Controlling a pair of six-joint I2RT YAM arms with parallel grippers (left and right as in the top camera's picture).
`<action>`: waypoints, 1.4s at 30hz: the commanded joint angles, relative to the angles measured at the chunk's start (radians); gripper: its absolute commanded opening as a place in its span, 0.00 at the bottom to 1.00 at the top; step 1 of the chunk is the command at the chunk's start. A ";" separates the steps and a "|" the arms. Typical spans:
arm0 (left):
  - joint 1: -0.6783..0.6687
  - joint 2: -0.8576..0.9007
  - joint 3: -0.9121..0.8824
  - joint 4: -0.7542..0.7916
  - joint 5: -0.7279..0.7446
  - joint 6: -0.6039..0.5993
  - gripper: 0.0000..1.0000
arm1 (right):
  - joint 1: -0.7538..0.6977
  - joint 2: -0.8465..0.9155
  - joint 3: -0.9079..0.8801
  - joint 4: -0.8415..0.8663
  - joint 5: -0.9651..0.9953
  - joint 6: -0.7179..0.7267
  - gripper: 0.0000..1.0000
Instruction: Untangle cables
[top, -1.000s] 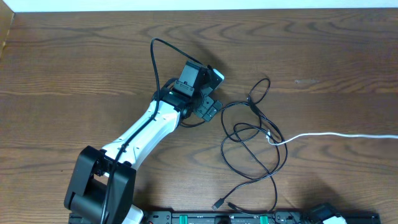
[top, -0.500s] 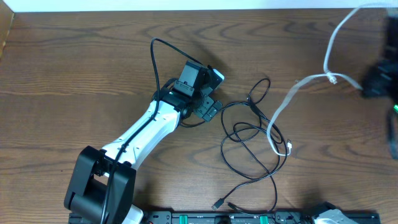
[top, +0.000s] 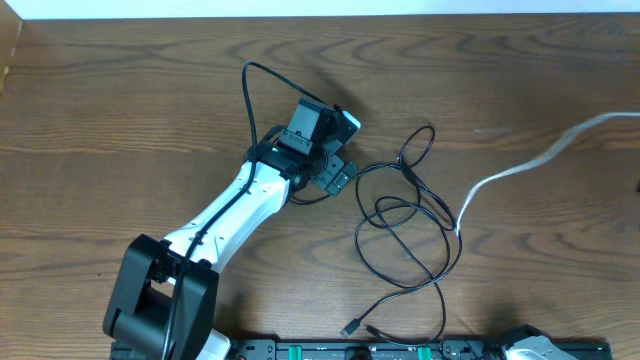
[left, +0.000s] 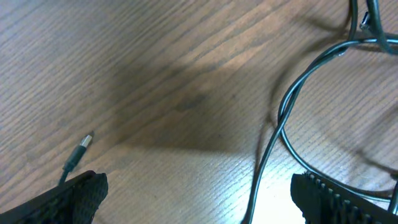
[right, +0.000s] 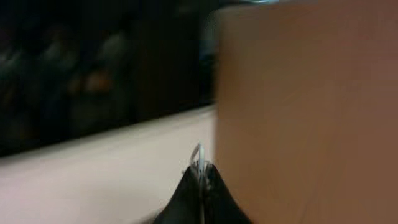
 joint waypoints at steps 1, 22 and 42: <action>0.000 -0.003 0.005 -0.006 0.012 -0.005 1.00 | -0.031 -0.019 0.011 0.178 0.209 -0.232 0.01; 0.000 -0.003 0.005 -0.005 0.012 -0.005 1.00 | 0.006 -0.045 0.093 1.087 0.224 -0.930 0.01; 0.000 -0.003 0.005 -0.017 0.013 -0.005 1.00 | 0.173 0.167 0.089 -0.183 -0.119 -0.190 0.01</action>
